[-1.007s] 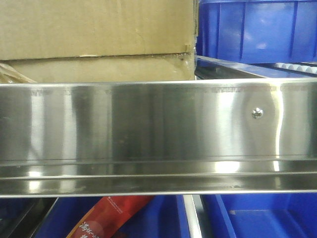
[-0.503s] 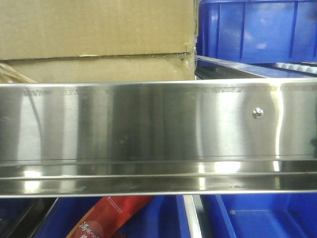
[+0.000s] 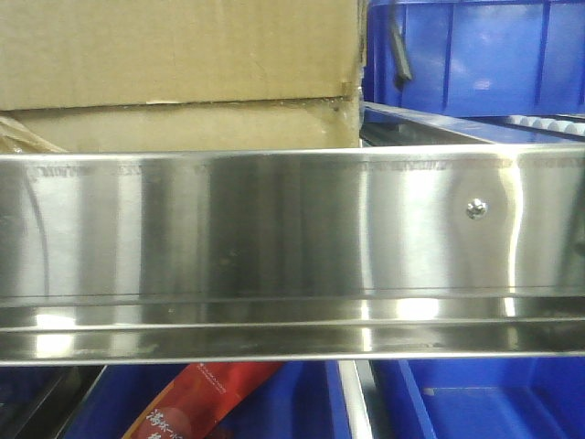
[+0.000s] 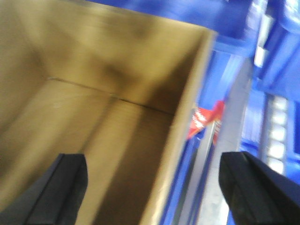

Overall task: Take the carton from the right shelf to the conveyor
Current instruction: 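Close both grippers on the carton's side walls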

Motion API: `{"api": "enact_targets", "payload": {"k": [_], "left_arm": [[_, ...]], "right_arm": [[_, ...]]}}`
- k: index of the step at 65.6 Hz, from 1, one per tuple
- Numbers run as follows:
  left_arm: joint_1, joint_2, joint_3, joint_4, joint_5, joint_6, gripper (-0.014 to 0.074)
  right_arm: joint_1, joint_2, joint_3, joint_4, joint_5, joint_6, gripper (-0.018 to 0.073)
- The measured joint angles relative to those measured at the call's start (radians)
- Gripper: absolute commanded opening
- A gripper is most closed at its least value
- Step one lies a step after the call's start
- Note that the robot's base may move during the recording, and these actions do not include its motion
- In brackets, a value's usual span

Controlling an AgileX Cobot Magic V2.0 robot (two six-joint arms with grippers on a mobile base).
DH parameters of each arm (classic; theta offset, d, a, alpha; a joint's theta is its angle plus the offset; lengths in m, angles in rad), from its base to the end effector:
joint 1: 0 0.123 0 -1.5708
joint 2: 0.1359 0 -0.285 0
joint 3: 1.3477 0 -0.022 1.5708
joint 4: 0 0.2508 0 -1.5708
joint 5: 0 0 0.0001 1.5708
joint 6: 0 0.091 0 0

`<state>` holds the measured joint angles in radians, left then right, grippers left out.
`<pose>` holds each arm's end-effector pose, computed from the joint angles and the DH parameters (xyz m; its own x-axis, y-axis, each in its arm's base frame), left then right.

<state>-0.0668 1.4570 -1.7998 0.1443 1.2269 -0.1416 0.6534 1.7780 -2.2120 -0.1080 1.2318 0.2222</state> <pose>0.2884 -0.0069 0.4681 -0.7056 -0.0447 -0.7072 -0.0943 0.9951 0.0312 0.3003 0.2182 0.4763 -0.6085 -0.2340 -0.7583 -0.4384 0.8956 0.0755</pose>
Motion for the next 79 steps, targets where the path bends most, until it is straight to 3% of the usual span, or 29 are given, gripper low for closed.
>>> {"api": "enact_targets", "payload": {"k": [19, 29, 44, 58, 79], "left_arm": [[0.0, 0.089, 0.0, 0.0, 0.0, 0.009, 0.0536], [0.0, 0.104, 0.0, 0.0, 0.002, 0.009, 0.0536], [0.021, 0.106, 0.0, -0.016, 0.002, 0.01, 0.0536], [0.077, 0.106, 0.0, -0.051, 0.002, 0.024, 0.0536], [0.089, 0.137, -0.002, -0.129, 0.002, 0.045, 0.0536]], "right_arm": [[-0.004, 0.08, 0.0, 0.014, 0.001, 0.005, 0.0439], [-0.004, 0.105, 0.0, 0.017, 0.001, 0.005, 0.0275], [-0.008, 0.122, 0.0, -0.005, 0.008, 0.01, -0.0081], [-0.01, 0.124, 0.0, -0.003, 0.007, 0.013, -0.0067], [-0.01, 0.124, 0.0, 0.005, 0.0, 0.013, -0.0067]]}}
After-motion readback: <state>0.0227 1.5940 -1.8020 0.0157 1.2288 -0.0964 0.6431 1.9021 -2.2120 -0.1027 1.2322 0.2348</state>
